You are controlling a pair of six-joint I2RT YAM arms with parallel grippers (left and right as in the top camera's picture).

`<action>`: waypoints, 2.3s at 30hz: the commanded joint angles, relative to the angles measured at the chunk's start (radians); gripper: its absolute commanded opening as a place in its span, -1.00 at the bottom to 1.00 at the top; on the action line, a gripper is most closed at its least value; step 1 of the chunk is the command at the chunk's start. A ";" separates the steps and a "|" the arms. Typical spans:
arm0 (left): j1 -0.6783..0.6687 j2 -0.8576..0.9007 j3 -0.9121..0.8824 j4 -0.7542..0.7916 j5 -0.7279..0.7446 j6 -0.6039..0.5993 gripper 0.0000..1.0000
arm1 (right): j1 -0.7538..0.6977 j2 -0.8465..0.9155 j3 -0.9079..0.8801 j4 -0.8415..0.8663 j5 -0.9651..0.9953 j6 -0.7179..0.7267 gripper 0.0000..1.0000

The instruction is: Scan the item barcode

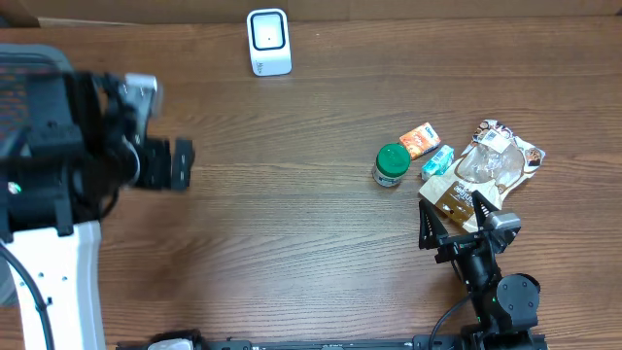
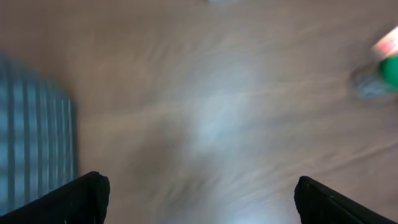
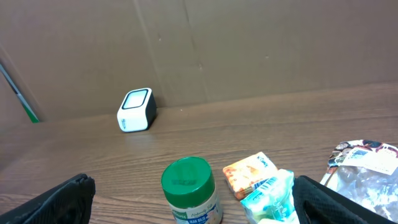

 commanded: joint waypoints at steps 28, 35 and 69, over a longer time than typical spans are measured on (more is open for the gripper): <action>0.016 -0.663 -0.634 0.860 0.094 0.148 0.99 | -0.005 -0.009 -0.011 0.004 0.008 -0.004 1.00; -0.034 -0.935 -1.110 1.165 0.200 0.149 0.99 | -0.005 -0.009 -0.011 0.004 0.009 -0.004 1.00; -0.053 -1.269 -1.607 1.317 -0.095 -0.036 0.99 | -0.005 -0.009 -0.011 0.004 0.009 -0.004 1.00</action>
